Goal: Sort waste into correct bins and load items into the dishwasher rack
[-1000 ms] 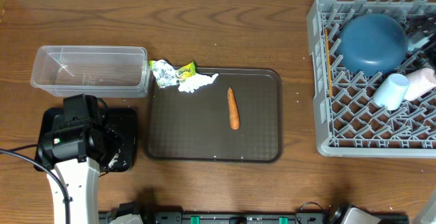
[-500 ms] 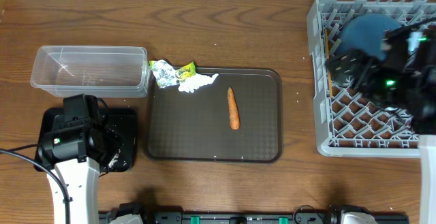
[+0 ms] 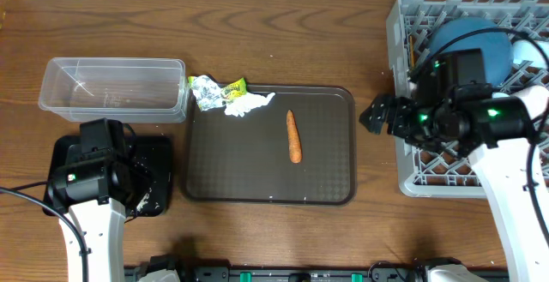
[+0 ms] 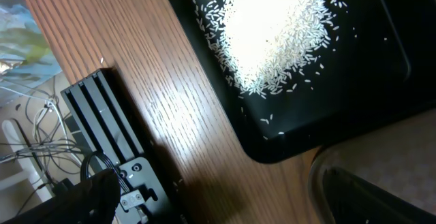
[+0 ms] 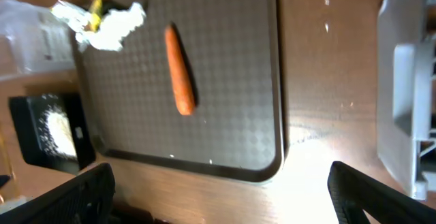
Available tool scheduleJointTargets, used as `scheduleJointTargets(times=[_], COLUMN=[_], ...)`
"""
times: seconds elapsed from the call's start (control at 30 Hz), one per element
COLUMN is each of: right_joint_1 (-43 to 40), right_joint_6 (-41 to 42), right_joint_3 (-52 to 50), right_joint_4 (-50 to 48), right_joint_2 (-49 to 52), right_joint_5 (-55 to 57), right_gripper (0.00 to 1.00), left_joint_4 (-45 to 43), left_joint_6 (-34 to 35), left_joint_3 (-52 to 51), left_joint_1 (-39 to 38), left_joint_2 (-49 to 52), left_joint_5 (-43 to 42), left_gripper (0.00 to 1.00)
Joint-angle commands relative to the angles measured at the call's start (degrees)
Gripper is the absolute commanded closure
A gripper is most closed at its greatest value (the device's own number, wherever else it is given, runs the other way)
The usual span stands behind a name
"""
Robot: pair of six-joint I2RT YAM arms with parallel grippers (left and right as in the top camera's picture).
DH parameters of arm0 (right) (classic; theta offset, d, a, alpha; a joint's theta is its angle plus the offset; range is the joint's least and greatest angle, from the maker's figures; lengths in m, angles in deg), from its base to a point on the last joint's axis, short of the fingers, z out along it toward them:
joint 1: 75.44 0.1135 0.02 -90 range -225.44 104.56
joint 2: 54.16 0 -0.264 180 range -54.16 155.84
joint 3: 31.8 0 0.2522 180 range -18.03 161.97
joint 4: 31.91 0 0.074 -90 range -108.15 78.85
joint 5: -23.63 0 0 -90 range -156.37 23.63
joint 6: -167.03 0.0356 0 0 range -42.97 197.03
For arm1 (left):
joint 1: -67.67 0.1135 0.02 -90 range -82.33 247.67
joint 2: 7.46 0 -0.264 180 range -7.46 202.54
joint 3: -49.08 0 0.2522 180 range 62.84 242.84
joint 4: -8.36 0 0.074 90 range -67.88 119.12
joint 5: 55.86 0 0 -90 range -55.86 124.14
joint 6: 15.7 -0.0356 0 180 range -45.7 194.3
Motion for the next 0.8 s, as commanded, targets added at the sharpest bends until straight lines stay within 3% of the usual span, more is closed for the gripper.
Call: scheduleJointTargets(times=[0.0,0.77], right_joint_1=[0.83,1.07], right_joint_6=[0.63,0.63], right_joint_3=[-1.86,-5.05], right_joint_4=[-0.31,-1.62], right_joint_2=[0.52,0.59], right_joint_5=[0.37,0.42], right_gripper=[0.01,0.01], left_joint_4=[0.24,0.24], left_joint_6=[0.52,0.52], left_joint_3=[0.66,0.66], left_joint_1=[0.31,0.31], left_joint_2=[-0.09,-0.09], left_joint_5=[0.68,0.68], left_gripper=[0.02,0.02])
